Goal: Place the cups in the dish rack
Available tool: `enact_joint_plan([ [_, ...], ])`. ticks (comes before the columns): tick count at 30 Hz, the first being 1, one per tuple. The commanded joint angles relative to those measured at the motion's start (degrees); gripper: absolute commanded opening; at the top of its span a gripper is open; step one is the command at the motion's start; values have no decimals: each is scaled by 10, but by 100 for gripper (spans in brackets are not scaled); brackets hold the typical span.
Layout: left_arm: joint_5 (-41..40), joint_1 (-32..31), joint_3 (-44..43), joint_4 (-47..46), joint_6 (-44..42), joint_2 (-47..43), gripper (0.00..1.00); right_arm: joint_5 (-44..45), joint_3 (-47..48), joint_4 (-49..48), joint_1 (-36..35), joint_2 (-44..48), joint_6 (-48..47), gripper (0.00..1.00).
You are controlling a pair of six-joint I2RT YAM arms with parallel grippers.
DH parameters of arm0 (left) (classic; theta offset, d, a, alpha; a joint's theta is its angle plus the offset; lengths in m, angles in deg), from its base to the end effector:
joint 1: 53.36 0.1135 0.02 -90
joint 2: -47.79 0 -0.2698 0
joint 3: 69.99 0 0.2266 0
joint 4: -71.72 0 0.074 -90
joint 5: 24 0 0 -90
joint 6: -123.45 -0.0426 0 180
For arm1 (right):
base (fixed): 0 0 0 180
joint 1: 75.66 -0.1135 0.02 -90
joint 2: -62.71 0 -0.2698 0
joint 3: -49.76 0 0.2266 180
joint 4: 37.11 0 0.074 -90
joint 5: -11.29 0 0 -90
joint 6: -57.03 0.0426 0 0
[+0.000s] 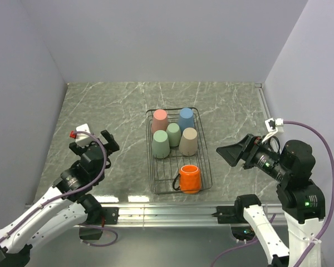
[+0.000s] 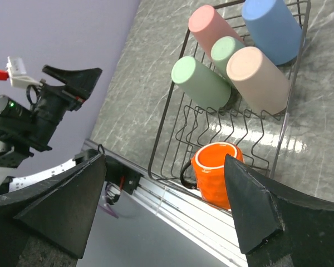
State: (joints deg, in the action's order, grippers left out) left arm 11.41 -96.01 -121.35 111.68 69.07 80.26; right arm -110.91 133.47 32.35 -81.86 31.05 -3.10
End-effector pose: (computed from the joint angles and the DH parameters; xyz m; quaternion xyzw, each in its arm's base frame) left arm 0.0962 -0.0414 0.2962 -0.2141 0.7472 -0.0241 0.6287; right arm 0.0321 0.0263 0.4009 -0.0018 0.7916 0.3886 0.4716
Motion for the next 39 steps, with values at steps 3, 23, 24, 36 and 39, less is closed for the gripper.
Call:
enact_joint_plan([
  [3, 47, 17, 16, -72, -52, 2, 99, 31, 27, 2, -21, 7, -27, 93],
  [23, 258, 377, 177, -401, -179, 115, 99, 27, 32, 14, -28, 27, -36, 100],
  [24, 265, 407, 189, -419, -177, 128, 99, 28, 32, 19, -28, 29, -38, 100],
  [36, 343, 451, 200, -694, -167, 338, 99, 32, 26, 29, -28, 40, -46, 100],
  [39, 331, 450, 196, -747, -180, 392, 99, 48, 26, 39, -28, 34, -45, 100],
])
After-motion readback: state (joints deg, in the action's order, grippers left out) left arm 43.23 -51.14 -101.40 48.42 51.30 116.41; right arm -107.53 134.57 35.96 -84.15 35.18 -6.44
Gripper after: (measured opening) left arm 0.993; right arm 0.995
